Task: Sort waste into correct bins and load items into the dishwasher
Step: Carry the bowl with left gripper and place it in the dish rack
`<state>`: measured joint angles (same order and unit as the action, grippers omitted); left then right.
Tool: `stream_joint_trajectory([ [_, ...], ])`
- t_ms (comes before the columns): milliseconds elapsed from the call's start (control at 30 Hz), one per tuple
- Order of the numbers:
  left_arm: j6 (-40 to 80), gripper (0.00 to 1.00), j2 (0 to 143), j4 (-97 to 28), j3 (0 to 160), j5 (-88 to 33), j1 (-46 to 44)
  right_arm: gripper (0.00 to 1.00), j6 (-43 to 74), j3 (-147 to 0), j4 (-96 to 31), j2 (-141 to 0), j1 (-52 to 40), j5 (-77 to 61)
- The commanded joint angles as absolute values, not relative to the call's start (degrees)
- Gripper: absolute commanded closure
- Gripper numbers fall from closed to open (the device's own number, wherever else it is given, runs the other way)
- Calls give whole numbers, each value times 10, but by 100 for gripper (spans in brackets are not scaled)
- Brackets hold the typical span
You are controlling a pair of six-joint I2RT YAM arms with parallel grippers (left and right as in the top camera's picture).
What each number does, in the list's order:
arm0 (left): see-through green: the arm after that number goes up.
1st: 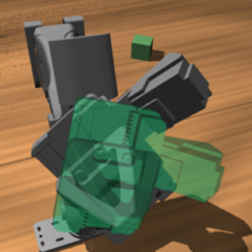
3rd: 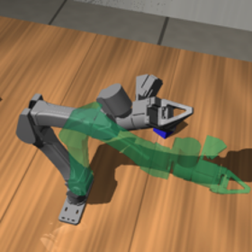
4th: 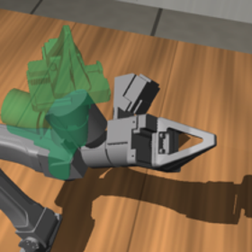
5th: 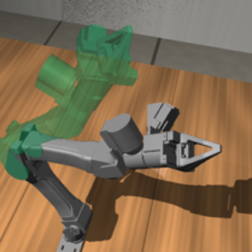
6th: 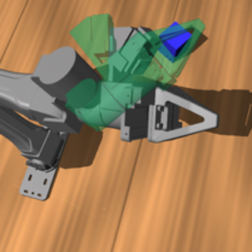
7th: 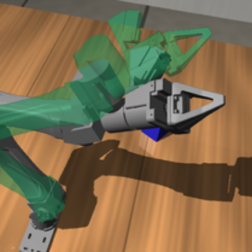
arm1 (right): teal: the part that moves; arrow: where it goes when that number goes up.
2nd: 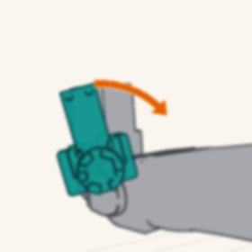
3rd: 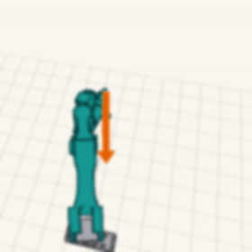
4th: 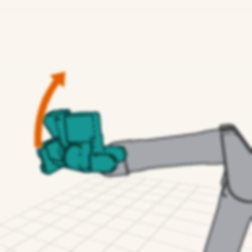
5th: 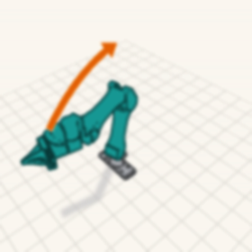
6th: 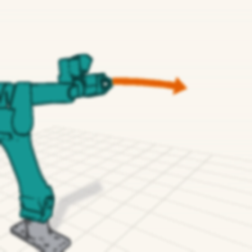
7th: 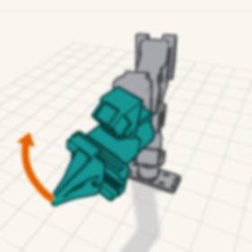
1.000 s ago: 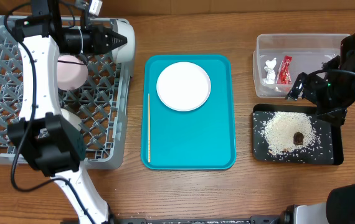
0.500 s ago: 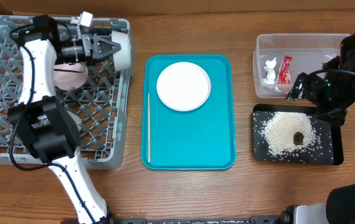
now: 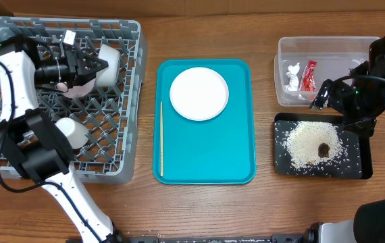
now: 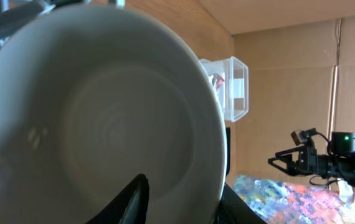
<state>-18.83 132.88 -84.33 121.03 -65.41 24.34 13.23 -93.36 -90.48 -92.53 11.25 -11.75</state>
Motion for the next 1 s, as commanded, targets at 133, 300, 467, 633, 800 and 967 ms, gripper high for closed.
stream_joint_trajectory([
  [133,-243,88,1347,-872,1211,-603,266,0,130,-938,-903,-919,113,-114],
  [300,-264,96,1347,-881,1211,-645,265,0,130,-938,-904,-919,113,-114],
  [467,-311,96,1347,-905,1211,-729,265,0,130,-938,-904,-919,113,-114],
  [633,-400,96,1347,-954,1211,-838,263,0,130,-938,-904,-919,113,-114],
  [800,-402,96,1347,-955,1211,-843,245,0,130,-938,-903,-919,113,-114],
  [967,-418,96,1347,-930,1211,-852,217,1,130,-938,-904,-919,113,-114],
])
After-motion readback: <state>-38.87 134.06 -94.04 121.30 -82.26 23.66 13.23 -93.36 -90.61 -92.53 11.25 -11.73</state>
